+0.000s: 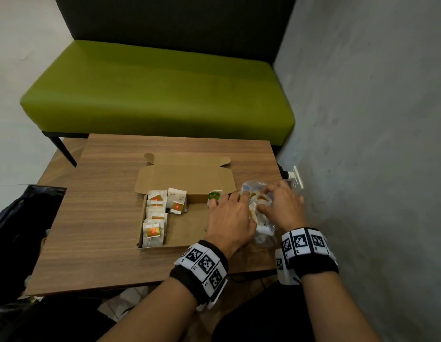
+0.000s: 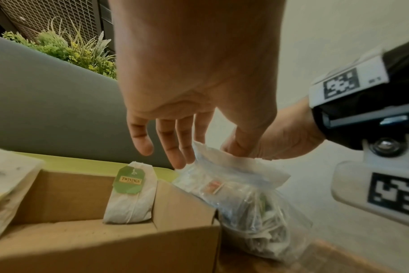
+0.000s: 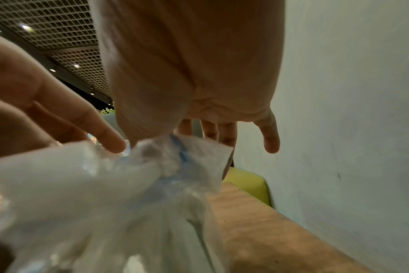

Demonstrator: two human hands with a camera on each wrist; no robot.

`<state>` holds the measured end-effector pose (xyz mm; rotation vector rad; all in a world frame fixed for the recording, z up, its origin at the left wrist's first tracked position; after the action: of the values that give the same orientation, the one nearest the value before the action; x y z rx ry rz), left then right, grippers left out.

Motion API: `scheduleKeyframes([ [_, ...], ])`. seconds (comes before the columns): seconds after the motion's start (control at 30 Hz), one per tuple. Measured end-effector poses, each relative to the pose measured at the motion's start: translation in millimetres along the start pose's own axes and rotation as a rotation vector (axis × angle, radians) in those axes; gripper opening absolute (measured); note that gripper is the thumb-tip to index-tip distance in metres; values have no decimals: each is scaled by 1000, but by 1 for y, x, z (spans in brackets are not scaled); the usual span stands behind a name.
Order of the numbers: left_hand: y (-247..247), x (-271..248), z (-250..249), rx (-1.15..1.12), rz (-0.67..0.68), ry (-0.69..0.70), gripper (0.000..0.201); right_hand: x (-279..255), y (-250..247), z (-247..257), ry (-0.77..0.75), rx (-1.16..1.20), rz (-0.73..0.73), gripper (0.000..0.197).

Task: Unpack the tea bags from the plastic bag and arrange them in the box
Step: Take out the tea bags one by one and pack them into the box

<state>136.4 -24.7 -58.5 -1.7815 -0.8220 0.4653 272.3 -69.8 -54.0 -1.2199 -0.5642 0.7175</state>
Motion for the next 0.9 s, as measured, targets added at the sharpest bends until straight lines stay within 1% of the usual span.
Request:
scheduleKeyframes([
  [0.03, 0, 0, 0, 1, 4, 1, 63, 1, 1, 0, -2, -19, 29, 52],
  [0.07, 0, 0, 0, 1, 5, -1, 63, 2, 2, 0, 3, -34, 56, 58],
  [0.1, 0, 0, 0, 1, 5, -3, 62, 3, 4, 1, 11, -46, 75, 58],
  [0.13, 0, 0, 0, 0, 3, -5, 62, 3, 5, 0, 15, -57, 83, 53],
  [0.23, -1, 0, 0, -4, 1, -5, 63, 4, 4, 0, 6, -68, 67, 27],
  [0.27, 0, 0, 0, -5, -2, -4, 63, 4, 4, -1, 1, -63, 67, 27],
  [0.37, 0, -1, 0, -17, -1, -6, 66, 5, 7, -1, -17, -68, 123, 48],
  [0.4, 0, -1, 0, -21, -1, -7, 67, 5, 7, -1, -22, -74, 137, 50],
  [0.57, 0, -1, 1, -40, -3, -13, 68, 5, 7, -3, -53, -95, 142, 37],
  [0.63, 0, 0, 1, -47, -5, -16, 67, 5, 4, -6, -56, -65, 125, 29],
  [0.73, -1, 1, -1, -53, -14, -17, 67, 5, -3, -13, -40, 41, 54, 22],
  [0.8, -1, 1, -3, -68, -18, -21, 67, 5, -10, -19, -37, 104, 6, 21],
  [0.9, 0, 1, -7, -100, -17, -32, 68, 4, -23, -26, -21, 234, -82, 27],
])
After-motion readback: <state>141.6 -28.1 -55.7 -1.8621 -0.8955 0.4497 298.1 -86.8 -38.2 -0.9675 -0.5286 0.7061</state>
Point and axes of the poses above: each hand's wrist, its own x-axis towards the middle knuckle, its own y-axis out of the palm, z = x × y, the point moved 3 cm from there along x, towards the middle knuckle, and after that the axes turned 11 degrees about -z, right-handed, at the moved point
